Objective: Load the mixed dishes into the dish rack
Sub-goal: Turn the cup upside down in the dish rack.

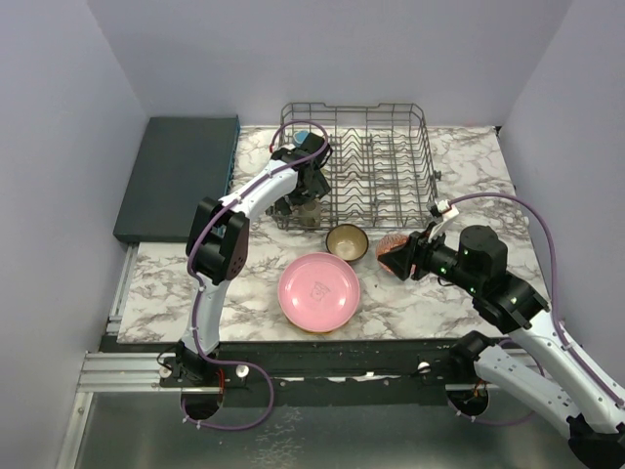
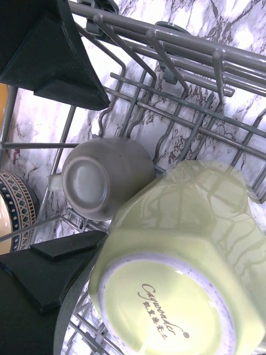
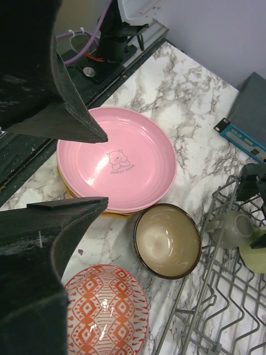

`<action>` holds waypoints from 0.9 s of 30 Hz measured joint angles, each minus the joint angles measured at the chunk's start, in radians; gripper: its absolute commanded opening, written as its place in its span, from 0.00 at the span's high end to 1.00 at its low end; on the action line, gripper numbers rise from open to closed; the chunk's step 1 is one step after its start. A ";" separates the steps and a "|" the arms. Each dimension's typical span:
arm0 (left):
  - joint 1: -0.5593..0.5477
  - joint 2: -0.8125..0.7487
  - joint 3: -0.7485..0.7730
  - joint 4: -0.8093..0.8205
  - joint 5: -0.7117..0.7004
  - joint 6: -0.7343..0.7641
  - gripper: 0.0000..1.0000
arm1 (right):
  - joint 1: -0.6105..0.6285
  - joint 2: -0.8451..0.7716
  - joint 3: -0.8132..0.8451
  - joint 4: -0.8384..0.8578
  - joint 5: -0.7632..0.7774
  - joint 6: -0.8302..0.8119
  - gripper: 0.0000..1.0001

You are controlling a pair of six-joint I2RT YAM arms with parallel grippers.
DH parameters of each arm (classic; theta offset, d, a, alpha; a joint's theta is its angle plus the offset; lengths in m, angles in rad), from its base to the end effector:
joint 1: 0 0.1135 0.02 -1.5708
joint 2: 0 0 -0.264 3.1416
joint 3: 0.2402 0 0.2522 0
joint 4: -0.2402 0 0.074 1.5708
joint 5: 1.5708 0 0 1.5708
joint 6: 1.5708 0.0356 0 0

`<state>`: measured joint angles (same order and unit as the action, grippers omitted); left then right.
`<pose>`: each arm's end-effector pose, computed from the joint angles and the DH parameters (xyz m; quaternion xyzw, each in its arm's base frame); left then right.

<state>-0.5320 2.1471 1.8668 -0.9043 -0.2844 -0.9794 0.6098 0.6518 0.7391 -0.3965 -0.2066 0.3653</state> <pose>0.3986 -0.2230 0.2245 -0.2420 0.9413 -0.0291 0.2336 0.1209 0.0934 0.3217 -0.1583 0.7898 0.3484 0.4793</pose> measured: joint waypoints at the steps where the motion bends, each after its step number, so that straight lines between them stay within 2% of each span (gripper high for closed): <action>1: 0.000 0.000 0.000 0.000 0.000 0.000 0.02 | 0.000 0.000 0.000 0.001 0.000 0.000 0.50; 12: 0.000 -0.019 -0.019 0.010 0.013 0.024 0.02 | 0.000 0.010 0.000 0.005 0.000 0.000 0.50; 27: 0.001 -0.125 -0.064 -0.006 0.056 0.156 0.02 | 0.000 0.024 0.011 0.003 0.001 0.000 0.50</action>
<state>-0.5312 2.0224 1.8023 -0.9104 -0.2279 -0.8238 0.6098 0.6754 0.7502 -0.3939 -0.2054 0.3653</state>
